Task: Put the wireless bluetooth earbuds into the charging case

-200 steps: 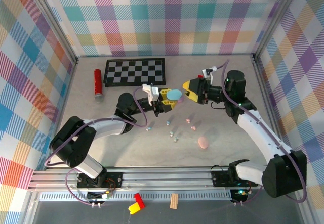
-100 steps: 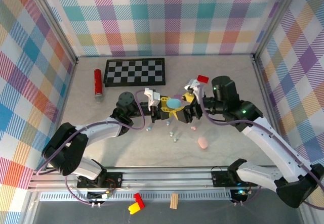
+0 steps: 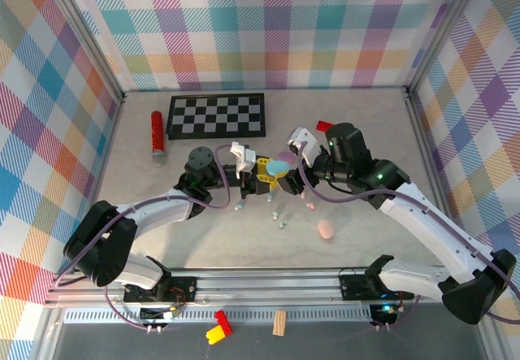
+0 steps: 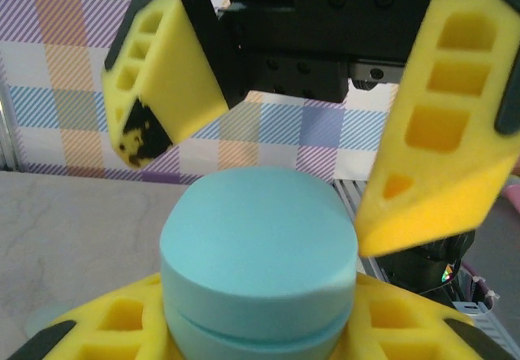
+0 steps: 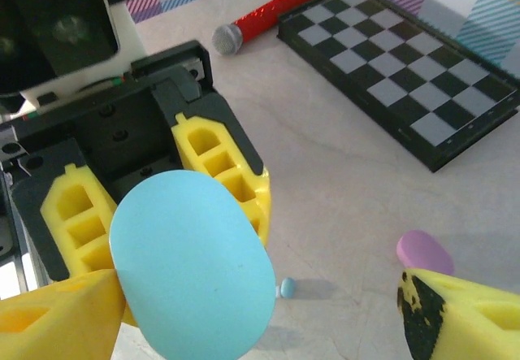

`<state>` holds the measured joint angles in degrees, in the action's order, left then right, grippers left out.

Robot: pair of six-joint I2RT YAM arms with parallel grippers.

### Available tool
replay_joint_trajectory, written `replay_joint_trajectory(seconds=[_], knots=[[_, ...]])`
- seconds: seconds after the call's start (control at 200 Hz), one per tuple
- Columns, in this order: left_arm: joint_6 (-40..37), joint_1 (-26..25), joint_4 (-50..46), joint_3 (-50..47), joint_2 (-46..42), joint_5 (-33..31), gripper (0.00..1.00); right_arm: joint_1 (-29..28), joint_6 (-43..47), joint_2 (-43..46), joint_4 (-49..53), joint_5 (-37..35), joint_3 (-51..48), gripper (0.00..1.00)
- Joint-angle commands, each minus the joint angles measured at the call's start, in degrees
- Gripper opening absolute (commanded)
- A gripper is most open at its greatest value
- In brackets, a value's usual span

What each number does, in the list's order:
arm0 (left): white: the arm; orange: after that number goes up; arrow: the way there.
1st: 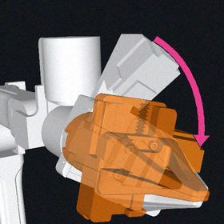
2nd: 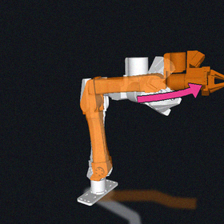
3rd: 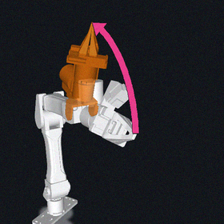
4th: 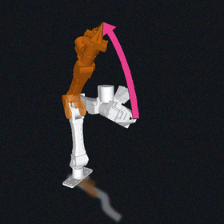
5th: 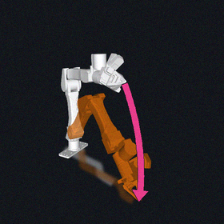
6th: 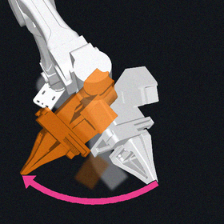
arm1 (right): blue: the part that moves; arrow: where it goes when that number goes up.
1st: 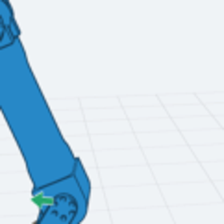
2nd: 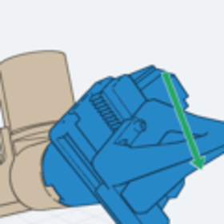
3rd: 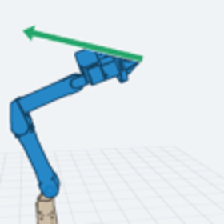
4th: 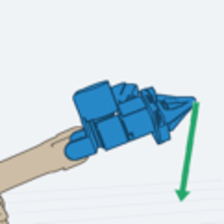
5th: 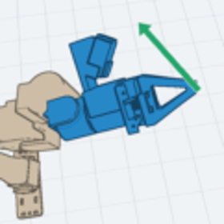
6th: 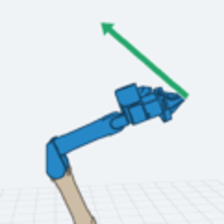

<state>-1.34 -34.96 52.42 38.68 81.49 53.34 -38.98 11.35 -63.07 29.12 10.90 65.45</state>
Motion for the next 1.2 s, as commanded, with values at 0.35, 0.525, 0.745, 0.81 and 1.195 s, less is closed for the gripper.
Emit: replay_joint_trajectory(seconds=[0.35, 0.525, 0.745, 0.81, 1.195], knots=[[-1.03, -0.08, 2.16, -1.72, -2.3, 2.23, 0.36, 0.14, -8.98, -0.12, -2.17, -8.74, 3.26, 0.85], [-1.59, -0.11, 2.44, -2.51, -2.61, 1.02, 0.36, 0.22, -10.32, 0.24, -2.1, -8.07, 3.87, 0.85], [-3.31, 1.1, 2.28, -3.43, -2.63, -2.03, 0.37, 2.58, -13.95, 6.64, -7.89, 6.85, -1.12, 0.86], [-3.31, 1.5, 3.26, -3.99, -2.82, -2.85, 0.37, 6.13, -19.09, 9.27, -11.72, 11.47, -4.03, 0.86], [4.95, 7.81, 16.97, -7.93, -1.74, -3.62, 0.37, 21.7, -48.24, 4.55, -21.42, 17.66, -20.29, 0.81]])
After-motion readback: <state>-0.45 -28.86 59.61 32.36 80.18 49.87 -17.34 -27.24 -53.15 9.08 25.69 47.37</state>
